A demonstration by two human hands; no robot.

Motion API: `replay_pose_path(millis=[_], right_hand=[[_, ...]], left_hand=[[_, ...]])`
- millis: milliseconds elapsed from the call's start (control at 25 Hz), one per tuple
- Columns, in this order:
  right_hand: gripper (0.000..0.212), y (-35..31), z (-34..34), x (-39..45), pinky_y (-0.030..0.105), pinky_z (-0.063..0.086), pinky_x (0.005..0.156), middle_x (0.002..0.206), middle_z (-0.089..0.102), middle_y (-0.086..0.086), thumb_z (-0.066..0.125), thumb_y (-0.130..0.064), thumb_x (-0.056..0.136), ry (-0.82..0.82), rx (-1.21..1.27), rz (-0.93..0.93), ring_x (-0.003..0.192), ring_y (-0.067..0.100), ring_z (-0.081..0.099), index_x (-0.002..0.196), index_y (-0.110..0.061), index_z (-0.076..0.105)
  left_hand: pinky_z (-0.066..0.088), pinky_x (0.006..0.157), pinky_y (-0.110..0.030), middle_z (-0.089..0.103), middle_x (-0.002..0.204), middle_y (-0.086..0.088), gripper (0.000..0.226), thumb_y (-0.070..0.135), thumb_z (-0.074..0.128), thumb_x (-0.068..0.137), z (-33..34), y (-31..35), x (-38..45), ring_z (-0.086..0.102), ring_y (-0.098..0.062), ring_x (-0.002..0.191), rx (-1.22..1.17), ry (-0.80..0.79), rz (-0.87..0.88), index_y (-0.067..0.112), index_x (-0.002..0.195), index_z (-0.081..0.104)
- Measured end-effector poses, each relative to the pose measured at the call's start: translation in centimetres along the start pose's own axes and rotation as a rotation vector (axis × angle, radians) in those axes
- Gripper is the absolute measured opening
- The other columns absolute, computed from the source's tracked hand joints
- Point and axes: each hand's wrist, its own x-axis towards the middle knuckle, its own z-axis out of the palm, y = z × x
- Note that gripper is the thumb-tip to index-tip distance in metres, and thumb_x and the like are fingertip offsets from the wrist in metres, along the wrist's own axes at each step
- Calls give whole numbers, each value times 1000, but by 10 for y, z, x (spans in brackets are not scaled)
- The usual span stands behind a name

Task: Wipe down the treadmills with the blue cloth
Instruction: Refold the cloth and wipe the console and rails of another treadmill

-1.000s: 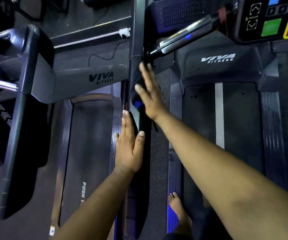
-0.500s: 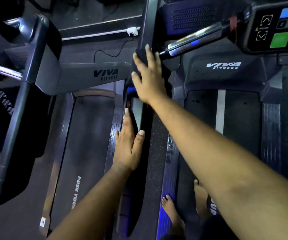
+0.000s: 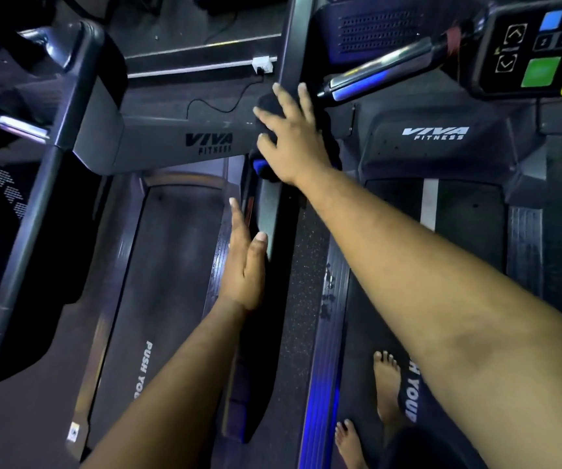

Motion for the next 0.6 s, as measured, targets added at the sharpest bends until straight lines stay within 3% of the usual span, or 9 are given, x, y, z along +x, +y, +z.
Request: replay_pose_path(millis=[80,160,280,360,480,600], right_hand=[[51,-12,15,-40,59,30,115,164,23,2,48,-34,89,67,104,7,153,34,2,139,-26,57],[53,-24,35,-120,54,23,119,163,24,6,46,-35,90,62,188,-72,153,35,2,141,-22,55],[57,-21,43,-160,67,22,114,166,15,2,50,-40,92,-27,207,-181,153,29,-9,147,-28,45],[59,-17,30,-109,68,21,115,167,10,2,55,-41,93,-11,165,-103,153,31,-7,150,-32,41],[60,-22,17,-65,50,15,123,168,2,2,59,-28,95,60,296,143,153,33,0,151,-32,38],[61,-46,46,-150,42,13,122,168,-1,3,53,-25,93,99,391,145,154,31,0,152,-29,37]], left_hand=[[8,117,-11,-4,158,16,80,55,28,92,-2,-3,-2,0,20,140,-59,27,5,19,156,-4],[11,123,-25,4,161,12,78,57,31,90,-5,-7,-6,7,9,146,-179,93,-45,26,156,3],[17,124,-38,20,159,13,77,60,35,88,-12,-12,-33,19,-1,148,-293,194,-173,29,156,14],[16,124,-35,18,161,13,67,54,34,94,-14,-20,-71,17,1,148,-156,152,-157,30,154,15],[16,122,-25,14,161,22,63,49,31,97,-16,-33,-128,13,7,147,78,34,-88,32,155,13],[15,123,-30,13,160,24,66,53,28,94,-18,-47,-153,12,6,148,79,45,-67,33,154,11]])
